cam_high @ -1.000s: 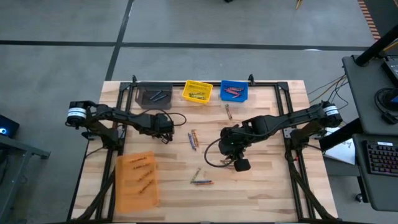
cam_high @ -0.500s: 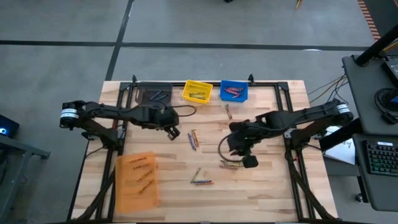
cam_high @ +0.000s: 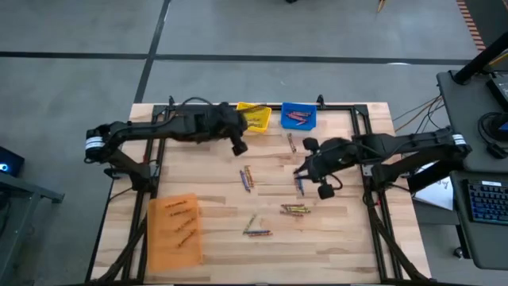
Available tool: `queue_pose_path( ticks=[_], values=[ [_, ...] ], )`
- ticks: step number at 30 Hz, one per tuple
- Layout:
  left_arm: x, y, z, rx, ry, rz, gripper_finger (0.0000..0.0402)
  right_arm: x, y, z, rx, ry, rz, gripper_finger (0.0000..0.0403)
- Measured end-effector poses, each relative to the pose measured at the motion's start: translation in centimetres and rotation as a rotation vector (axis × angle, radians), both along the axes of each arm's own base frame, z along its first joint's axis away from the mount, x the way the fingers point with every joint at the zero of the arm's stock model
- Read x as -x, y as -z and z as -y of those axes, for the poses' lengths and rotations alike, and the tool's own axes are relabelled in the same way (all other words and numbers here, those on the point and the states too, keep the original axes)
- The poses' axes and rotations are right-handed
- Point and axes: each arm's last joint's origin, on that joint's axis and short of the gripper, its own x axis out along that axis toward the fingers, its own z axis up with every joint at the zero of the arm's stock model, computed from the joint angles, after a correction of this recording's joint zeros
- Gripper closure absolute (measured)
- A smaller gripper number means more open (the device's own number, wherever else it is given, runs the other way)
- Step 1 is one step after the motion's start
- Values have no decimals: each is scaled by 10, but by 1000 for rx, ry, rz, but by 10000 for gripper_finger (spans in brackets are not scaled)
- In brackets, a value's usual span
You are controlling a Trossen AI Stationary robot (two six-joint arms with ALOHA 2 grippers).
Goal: Sort crayons
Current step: Put the red crayon into the blue bin
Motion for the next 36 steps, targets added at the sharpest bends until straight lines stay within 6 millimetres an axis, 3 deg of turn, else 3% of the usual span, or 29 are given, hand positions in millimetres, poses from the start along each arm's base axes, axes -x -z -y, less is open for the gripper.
queue_pose_path(
  ticks=[5,13,19,24,36],
  values=[
    [-18,-16,-20,12,148,95,402,11,7,12,4,42,56,337],
    [-52,-18,-39,39,301,133,402,24,10,12,-48,68,120,337],
    [-95,0,-56,11,326,88,402,26,14,12,-51,67,135,337],
    [-128,16,-82,2,337,1,402,25,14,12,-58,72,137,337],
    [-171,51,-138,72,347,-137,401,25,20,12,-91,96,110,337]
  ],
)
